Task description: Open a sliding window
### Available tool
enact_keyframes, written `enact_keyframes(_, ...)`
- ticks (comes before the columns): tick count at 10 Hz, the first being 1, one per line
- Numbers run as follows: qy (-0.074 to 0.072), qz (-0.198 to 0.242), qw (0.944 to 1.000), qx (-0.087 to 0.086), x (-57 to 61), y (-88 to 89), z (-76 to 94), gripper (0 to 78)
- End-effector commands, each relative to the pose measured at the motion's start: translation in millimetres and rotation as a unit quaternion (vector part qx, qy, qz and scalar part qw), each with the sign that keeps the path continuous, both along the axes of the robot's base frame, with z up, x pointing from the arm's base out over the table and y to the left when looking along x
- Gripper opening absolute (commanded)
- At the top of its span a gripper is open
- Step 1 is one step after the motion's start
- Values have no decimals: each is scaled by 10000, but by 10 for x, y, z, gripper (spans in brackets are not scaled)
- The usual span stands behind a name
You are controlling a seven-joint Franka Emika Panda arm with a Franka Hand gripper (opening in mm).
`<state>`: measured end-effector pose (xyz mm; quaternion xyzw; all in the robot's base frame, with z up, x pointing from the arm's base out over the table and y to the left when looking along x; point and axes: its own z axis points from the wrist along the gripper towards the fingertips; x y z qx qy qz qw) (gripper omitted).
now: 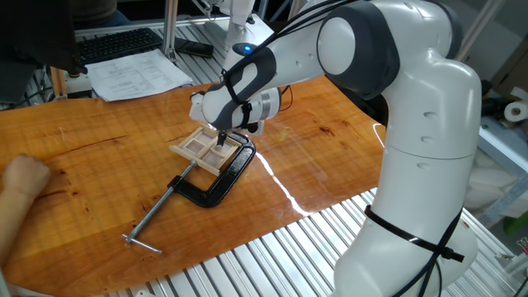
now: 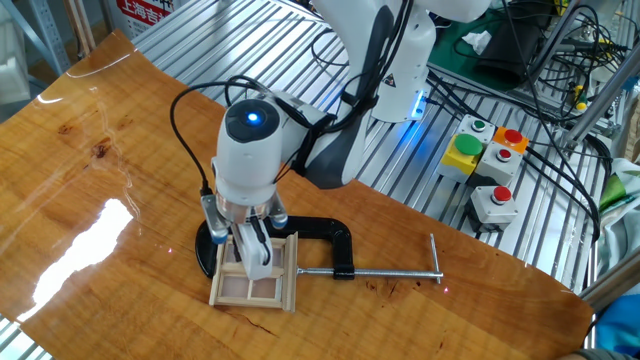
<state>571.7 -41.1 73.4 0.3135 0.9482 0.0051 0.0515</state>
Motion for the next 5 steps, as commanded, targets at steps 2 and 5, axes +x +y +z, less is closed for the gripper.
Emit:
enact_keyframes(2,-19,-45,10000,-19,-41,70,-6,0)
enact_keyframes(5,-28,-28,10000,-32,-43,75,-21,0)
